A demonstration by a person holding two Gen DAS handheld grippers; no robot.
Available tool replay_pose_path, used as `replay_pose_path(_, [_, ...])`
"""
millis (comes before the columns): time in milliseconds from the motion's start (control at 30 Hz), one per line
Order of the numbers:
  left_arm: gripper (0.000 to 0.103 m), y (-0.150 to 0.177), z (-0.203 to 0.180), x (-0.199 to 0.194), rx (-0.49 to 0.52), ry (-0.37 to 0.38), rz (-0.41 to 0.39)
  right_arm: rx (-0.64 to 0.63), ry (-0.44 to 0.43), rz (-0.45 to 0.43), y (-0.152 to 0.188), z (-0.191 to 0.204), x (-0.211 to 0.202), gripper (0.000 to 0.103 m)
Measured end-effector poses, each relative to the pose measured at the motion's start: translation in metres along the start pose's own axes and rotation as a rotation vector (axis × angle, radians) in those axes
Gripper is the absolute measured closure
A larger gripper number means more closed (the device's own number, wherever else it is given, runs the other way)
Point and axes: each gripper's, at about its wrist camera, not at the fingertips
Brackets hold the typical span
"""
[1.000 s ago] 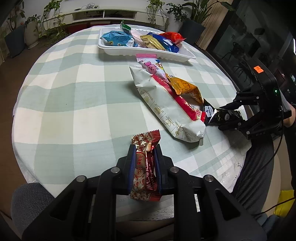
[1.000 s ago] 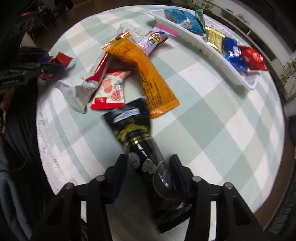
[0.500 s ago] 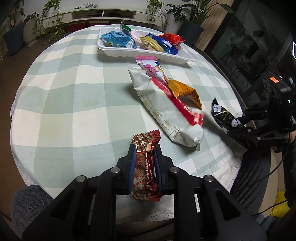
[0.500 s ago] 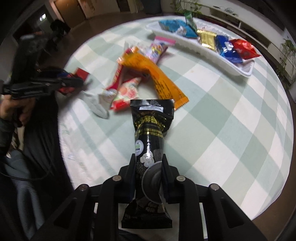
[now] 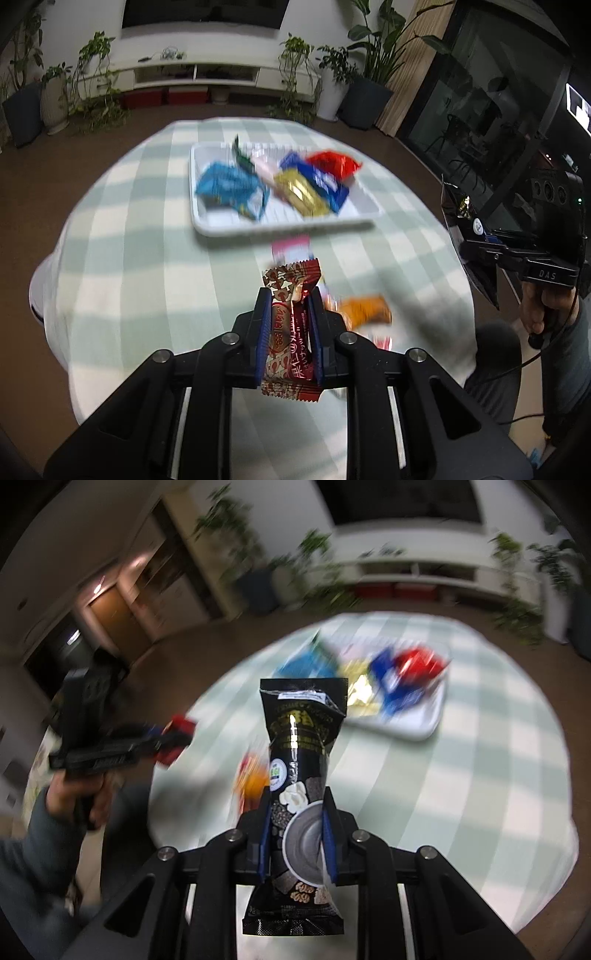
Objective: Organize snacks
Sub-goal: 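Place the red-white and black packets into the white tray, releasing both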
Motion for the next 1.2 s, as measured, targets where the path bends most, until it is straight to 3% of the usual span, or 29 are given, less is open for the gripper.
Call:
replay_pose_path(300, [0.086, -0.127, 0.016, 0.015, 0.017, -0.006, -0.039, 0.125, -0.016, -0.134, -0.094, -0.011, 0.009, 0.079])
replay_pose_path(500, [0.086, -0.186, 0.024, 0.061, 0.018, -0.067, -0.021, 0.169, 0.056, -0.075, -0.140, -0.031, 0.057, 0.079])
replay_pose_path(600, [0.088, -0.197, 0.028, 0.091, 0.017, -0.098, 0.015, 0.189, 0.075, -0.037, -0.150, -0.042, 0.086, 0.079])
replay_pose_path(833, [0.088, -0.187, 0.041, 0.129, 0.007, -0.099, 0.040, 0.203, 0.115, 0.027, -0.152, -0.056, 0.128, 0.079])
replay_pose_path(1200, [0.087, -0.177, 0.043, 0.156, 0.028, -0.096, 0.074, 0.130, 0.236, 0.148, -0.157, -0.051, 0.184, 0.074])
Point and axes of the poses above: each gripper's, at about its wrist camera, not at the fingertips, and x roughly the way its jaws point, z to its left, y to its underside, and after that the axes turned 15 degrees about z, right-handed
